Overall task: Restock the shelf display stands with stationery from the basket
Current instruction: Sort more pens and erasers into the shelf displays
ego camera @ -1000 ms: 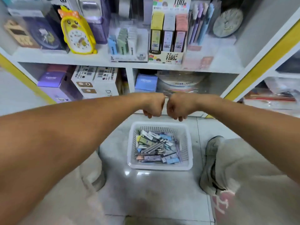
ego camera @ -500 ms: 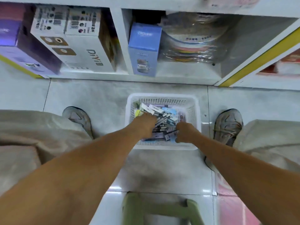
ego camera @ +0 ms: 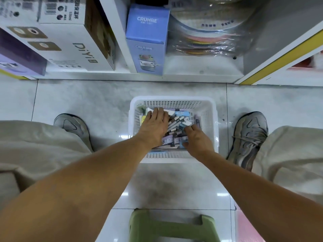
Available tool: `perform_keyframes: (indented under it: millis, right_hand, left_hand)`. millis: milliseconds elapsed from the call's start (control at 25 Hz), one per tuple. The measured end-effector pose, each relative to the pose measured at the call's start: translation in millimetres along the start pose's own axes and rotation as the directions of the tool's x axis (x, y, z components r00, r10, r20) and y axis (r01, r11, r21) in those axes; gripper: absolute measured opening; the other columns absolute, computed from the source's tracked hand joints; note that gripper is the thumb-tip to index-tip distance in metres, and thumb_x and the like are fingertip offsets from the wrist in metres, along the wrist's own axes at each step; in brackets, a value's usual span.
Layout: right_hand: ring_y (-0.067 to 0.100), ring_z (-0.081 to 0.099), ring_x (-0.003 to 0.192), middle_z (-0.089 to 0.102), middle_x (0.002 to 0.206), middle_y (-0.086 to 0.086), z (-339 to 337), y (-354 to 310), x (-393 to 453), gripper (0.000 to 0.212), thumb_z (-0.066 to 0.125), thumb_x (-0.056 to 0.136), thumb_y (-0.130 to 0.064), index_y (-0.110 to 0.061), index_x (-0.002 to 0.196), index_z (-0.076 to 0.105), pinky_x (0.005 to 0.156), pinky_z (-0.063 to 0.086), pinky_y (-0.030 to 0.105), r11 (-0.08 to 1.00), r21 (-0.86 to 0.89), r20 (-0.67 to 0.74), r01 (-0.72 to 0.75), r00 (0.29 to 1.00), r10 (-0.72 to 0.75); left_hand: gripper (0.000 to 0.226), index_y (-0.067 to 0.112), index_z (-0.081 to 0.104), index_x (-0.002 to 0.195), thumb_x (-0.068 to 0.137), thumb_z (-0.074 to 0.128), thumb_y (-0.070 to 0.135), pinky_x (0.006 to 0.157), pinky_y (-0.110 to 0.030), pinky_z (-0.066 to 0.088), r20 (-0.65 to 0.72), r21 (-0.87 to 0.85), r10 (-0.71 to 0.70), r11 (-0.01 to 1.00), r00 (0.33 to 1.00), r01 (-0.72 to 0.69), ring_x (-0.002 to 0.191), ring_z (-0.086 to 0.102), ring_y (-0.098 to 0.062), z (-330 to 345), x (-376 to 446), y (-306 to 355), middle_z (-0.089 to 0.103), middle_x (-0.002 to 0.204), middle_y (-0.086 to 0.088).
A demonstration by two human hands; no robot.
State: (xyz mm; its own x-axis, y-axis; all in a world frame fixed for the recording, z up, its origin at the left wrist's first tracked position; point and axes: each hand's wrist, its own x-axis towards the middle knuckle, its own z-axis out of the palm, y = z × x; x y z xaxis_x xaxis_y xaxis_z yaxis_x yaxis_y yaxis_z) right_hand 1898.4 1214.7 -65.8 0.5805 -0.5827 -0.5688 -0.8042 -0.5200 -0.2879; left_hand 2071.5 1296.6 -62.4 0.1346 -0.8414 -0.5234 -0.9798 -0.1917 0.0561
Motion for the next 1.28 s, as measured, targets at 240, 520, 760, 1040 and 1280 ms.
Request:
perform_keyframes:
  millis: [240, 520, 760, 1040, 1280]
  right_hand:
    - [0.025, 0.054, 0.120, 0.058, 0.130, 0.005, 7.0, 1.6, 6.9, 0.050, 0.075, 0.087, -0.024, -0.015, 0.131, 0.054, 0.095, 0.048, 0.036, 0.991, 0.121, -0.036, 0.050, 0.998, -0.046]
    - [0.024, 0.060, 0.109, 0.067, 0.118, 0.004, 7.1, 4.9, 8.6, 0.039, 0.077, 0.083, -0.017, -0.015, 0.119, 0.063, 0.092, 0.050, 0.034, 0.964, 0.254, -0.082, 0.081, 0.995, -0.062]
    - [0.023, 0.066, 0.095, 0.070, 0.106, 0.004, -1.5, 9.3, 12.8, 0.026, 0.074, 0.084, -0.010, -0.014, 0.108, 0.065, 0.082, 0.055, 0.033, 0.931, 0.364, -0.082, 0.005, 0.996, 0.027]
    - [0.022, 0.064, 0.091, 0.071, 0.104, 0.004, -16.2, 8.0, 13.0, 0.028, 0.054, 0.091, -0.003, -0.015, 0.112, 0.065, 0.082, 0.056, 0.032, 0.903, 0.413, -0.071, -0.116, 0.985, 0.160]
    - [0.022, 0.071, 0.090, 0.076, 0.099, 0.012, -40.2, 1.9, 5.9, 0.029, 0.071, 0.080, 0.004, -0.006, 0.107, 0.068, 0.073, 0.056, 0.032, 0.375, 0.893, 0.228, -0.249, 0.968, 0.101]
  left_hand:
    - [0.102, 0.004, 0.038, 0.134, 0.054, 0.086, 0.047, 0.103, -0.042, 0.037, -0.017, -0.092, 0.020, 0.996, 1.000, -0.021, 0.120, 0.035, -0.030, -1.7, 22.5, -0.3, 0.037, 0.129, -0.014]
    - [0.092, 0.006, 0.033, 0.138, 0.064, 0.084, 0.029, 0.097, -0.049, 0.043, 0.141, -0.154, 0.028, 0.988, 0.990, -0.006, 0.121, 0.043, -0.034, -3.9, 39.3, 19.8, 0.044, 0.129, -0.017]
    - [0.046, 0.016, 0.048, 0.110, 0.075, 0.078, 0.015, 0.050, -0.024, 0.034, 0.229, -0.444, 0.044, 0.894, 0.972, 0.064, 0.065, 0.050, -0.010, -17.0, 43.3, 11.2, 0.055, 0.083, 0.000]
    - [0.040, 0.013, 0.059, 0.109, 0.073, 0.077, 0.008, 0.083, -0.040, 0.058, 0.324, -0.723, 0.102, 0.668, 0.941, 0.177, 0.090, 0.066, -0.022, -47.7, 32.9, -8.0, 0.066, 0.100, -0.008]
    - [0.037, 0.014, 0.064, 0.104, 0.072, 0.078, 0.003, 0.086, -0.045, 0.058, 0.282, -0.850, 0.082, 0.483, 0.956, 0.210, 0.091, 0.070, -0.024, -51.6, 19.5, -13.9, 0.071, 0.100, -0.011]
